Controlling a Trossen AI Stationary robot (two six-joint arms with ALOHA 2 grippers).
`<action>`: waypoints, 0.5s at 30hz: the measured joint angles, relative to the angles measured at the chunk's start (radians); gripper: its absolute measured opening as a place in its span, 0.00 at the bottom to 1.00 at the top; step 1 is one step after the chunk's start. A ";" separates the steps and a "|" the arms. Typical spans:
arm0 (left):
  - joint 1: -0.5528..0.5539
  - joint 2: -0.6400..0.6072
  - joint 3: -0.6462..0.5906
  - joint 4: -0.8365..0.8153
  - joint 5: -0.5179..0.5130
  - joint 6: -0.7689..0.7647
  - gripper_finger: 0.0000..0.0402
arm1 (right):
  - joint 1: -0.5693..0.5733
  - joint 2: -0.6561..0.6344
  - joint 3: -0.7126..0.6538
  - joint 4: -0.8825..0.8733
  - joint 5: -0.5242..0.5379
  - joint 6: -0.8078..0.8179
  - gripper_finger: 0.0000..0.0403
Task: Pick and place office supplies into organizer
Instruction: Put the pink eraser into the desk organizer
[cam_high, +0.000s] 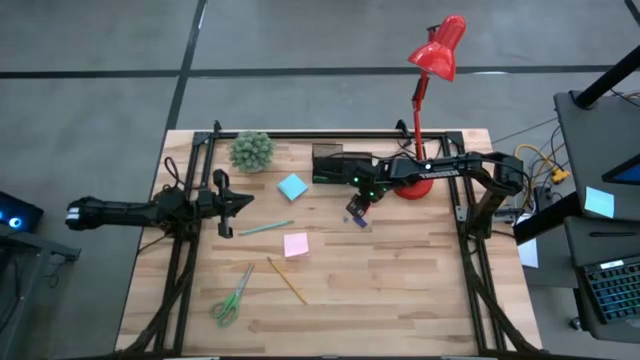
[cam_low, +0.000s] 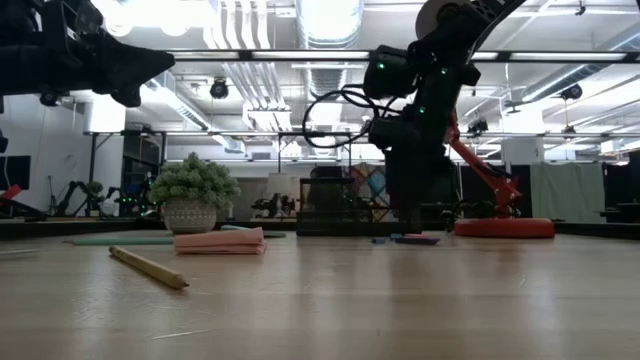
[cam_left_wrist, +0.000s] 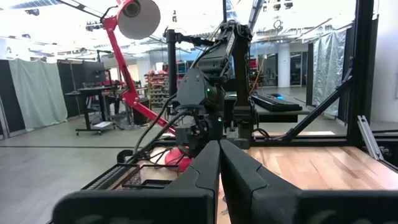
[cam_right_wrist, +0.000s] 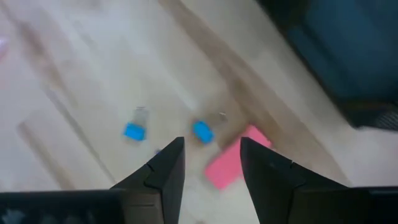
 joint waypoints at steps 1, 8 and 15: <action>0.000 0.000 0.000 0.000 0.000 0.000 0.00 | 0.000 0.000 0.000 -0.011 0.018 0.019 0.37; 0.000 0.000 0.000 0.000 0.000 0.000 0.00 | 0.000 0.000 0.000 -0.053 0.049 0.141 0.39; 0.000 0.000 0.000 0.000 0.000 0.000 0.00 | 0.008 0.000 0.000 -0.054 0.076 0.251 0.39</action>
